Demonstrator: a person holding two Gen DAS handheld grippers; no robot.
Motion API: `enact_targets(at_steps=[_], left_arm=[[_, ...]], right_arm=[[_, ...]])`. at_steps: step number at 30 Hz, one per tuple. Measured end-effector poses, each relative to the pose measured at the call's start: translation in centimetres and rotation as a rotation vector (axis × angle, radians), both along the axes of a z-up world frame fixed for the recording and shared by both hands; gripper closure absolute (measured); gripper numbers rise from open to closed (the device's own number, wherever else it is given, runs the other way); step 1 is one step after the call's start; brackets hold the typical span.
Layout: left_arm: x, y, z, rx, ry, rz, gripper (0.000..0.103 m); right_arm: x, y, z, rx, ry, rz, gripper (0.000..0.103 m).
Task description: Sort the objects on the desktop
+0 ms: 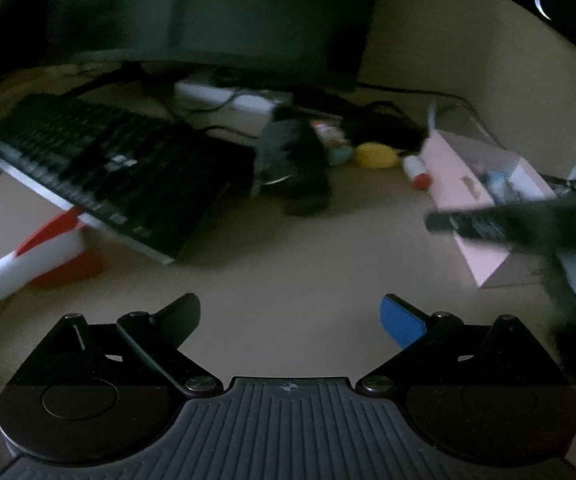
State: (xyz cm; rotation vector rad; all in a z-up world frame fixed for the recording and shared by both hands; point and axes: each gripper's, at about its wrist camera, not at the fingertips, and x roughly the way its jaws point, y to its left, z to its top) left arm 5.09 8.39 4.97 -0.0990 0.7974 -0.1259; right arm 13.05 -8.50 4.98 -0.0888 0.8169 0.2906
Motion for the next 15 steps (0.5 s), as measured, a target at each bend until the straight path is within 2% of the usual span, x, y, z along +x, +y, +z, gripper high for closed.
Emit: enact_targets(at_steps=[2, 4, 6, 9, 12, 15], left_arm=[[0.7, -1.2, 0.0, 0.005, -0.013, -0.028, 0.003], [1.5, -2.2, 0.0, 0.017, -0.032, -0.045, 0.003], [2.6, -3.1, -0.1, 0.04, -0.055, -0.034, 0.003], [5.3, -3.8, -0.2, 0.099, -0.091, 0.003, 0.003], [9.0, -4.3, -0.3, 0.19, -0.118, 0.059, 0.003], [13.2, -4.9, -1.3, 0.297, -0.097, 0.096, 0.003]], right_arm=[[-3.1, -1.5, 0.9, 0.005, -0.03, 0.016, 0.097], [-5.1, -2.8, 1.6, -0.012, -0.057, 0.003, 0.087], [-7.0, -4.6, 2.2, -0.012, -0.069, -0.034, 0.06], [-9.5, -6.7, 2.7, -0.019, -0.076, -0.092, 0.034], [-11.5, -8.4, 2.4, -0.043, -0.09, -0.147, 0.016], [-12.8, -9.6, 2.1, -0.05, -0.088, -0.192, 0.012]])
